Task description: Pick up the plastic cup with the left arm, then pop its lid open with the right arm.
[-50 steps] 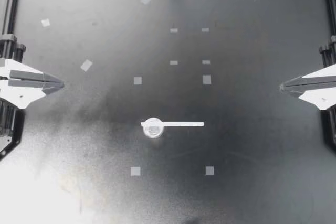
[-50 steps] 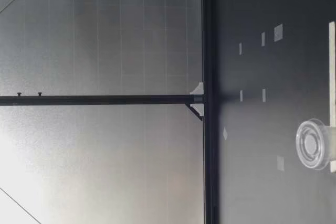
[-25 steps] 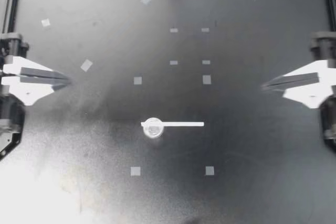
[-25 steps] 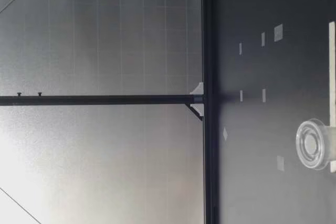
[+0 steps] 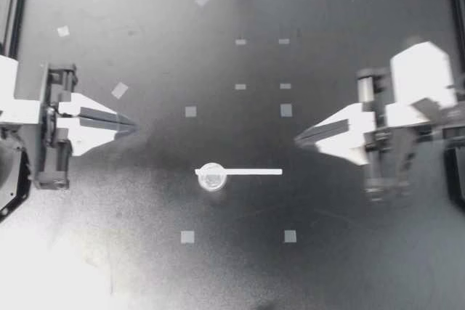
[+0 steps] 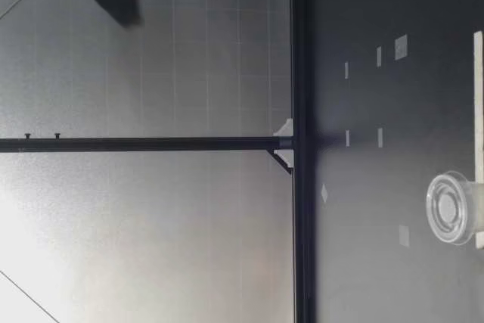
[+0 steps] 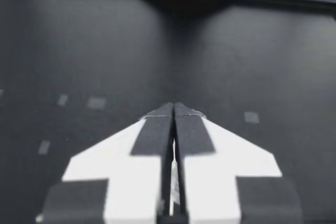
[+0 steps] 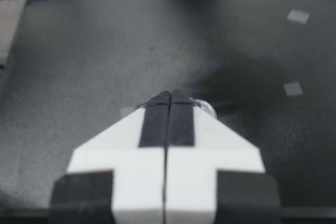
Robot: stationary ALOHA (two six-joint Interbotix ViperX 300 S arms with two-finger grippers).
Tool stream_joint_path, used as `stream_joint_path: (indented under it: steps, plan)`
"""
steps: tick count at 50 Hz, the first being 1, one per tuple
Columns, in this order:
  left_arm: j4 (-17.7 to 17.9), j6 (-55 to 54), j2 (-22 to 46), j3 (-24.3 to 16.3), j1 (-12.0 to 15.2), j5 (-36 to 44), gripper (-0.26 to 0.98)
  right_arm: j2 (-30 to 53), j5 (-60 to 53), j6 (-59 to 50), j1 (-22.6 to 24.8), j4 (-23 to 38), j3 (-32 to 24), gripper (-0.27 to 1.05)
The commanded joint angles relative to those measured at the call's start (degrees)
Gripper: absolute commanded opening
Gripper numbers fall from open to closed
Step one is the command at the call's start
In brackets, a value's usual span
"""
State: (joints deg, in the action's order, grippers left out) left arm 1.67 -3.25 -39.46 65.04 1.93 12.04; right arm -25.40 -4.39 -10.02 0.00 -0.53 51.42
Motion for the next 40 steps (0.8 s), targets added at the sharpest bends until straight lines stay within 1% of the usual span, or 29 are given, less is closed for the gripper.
stream_joint_path:
  steps: [1, 10, 20, 26, 33, 40]
  plan:
    - [0.09, -0.53, 1.05, -0.70, 0.18, 1.14, 0.03, 3.08, -1.49, -0.18, -0.35, -0.09, -2.46, -0.07]
    - [0.09, -1.85, 4.04, -0.09, 0.26, 2.72, 0.12, 11.78, -3.87, -1.93, -0.44, -0.09, -5.10, -0.07]
    - [0.09, -2.37, 8.00, 0.18, 0.26, 3.60, 0.27, 19.34, -7.03, -5.10, -0.97, -0.09, -7.12, -0.07]
    - [0.00, -2.37, 10.55, 1.41, 0.18, 5.71, 0.36, 22.76, -8.53, -5.89, -1.05, 0.00, -8.26, -0.07]
    - [0.09, -2.46, 13.10, 3.08, 0.18, 10.02, 0.39, 25.40, -9.14, -6.15, -1.14, 0.00, -9.58, -0.07]
    - [-0.09, -2.64, 16.17, 3.16, 0.18, 12.66, 0.40, 27.60, -9.14, -6.68, -1.32, -0.09, -10.72, -0.07]
